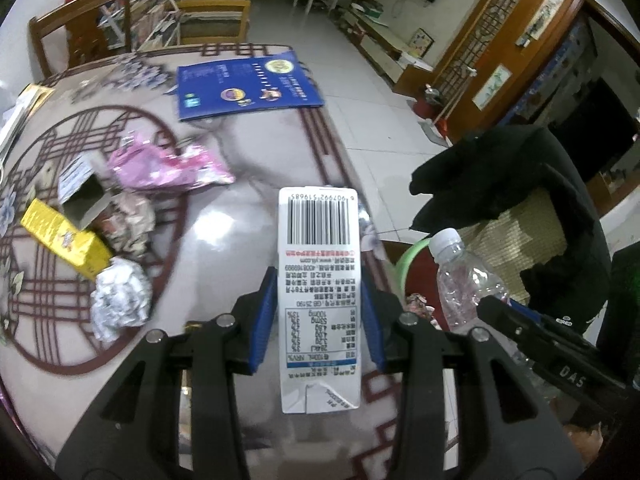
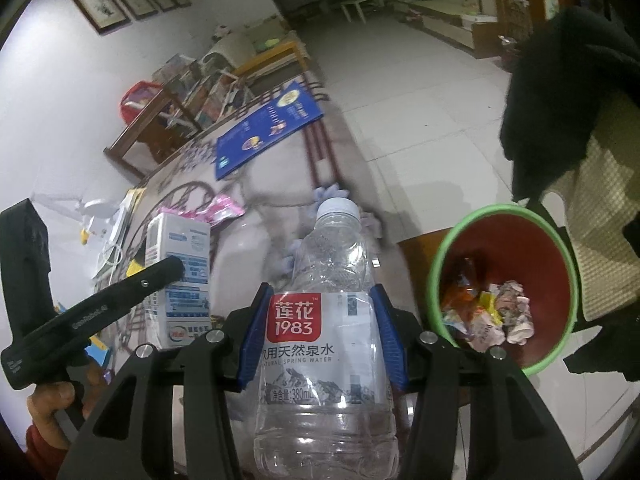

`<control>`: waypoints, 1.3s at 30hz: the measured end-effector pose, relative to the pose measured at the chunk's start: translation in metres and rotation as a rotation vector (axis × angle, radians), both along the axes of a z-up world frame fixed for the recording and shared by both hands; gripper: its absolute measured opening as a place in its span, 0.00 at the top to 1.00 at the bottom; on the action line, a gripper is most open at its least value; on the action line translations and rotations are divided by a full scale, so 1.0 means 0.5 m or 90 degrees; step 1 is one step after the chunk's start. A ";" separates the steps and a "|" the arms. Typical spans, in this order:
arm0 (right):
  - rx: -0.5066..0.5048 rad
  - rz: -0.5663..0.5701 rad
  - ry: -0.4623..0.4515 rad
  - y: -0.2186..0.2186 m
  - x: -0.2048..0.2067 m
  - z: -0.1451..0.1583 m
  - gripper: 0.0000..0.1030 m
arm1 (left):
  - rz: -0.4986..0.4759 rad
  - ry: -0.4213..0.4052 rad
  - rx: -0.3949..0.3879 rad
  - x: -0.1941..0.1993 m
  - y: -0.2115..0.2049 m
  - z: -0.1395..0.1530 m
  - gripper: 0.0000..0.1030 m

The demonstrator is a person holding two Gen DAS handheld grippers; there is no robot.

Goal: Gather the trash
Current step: 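Carry the bottle and carton to the bin and open both tools over it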

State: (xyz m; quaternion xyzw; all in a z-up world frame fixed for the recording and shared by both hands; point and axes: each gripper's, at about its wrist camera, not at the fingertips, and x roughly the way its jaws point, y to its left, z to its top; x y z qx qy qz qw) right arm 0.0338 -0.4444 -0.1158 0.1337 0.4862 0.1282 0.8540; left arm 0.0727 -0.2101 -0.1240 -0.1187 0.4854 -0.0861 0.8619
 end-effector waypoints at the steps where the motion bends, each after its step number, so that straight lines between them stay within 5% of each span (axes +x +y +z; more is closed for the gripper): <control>1: 0.000 -0.006 0.001 -0.013 0.000 -0.001 0.53 | -0.004 0.000 0.000 0.003 -0.009 0.000 0.63; 16: -0.005 -0.134 0.006 -0.224 -0.022 -0.015 0.53 | -0.104 0.012 0.006 0.044 -0.191 -0.018 0.63; 29: -0.030 -0.209 0.023 -0.351 0.005 -0.059 0.51 | -0.232 0.097 -0.046 0.097 -0.368 -0.104 0.63; 31: -0.030 -0.226 0.021 -0.363 0.007 -0.063 0.44 | -0.255 0.106 -0.040 0.102 -0.398 -0.111 0.60; 33: -0.023 -0.242 0.017 -0.376 0.009 -0.066 0.39 | -0.252 0.094 -0.034 0.104 -0.408 -0.109 0.42; 39: -0.033 -0.245 0.014 -0.365 0.009 -0.061 0.39 | -0.214 0.065 -0.052 0.108 -0.358 -0.086 0.38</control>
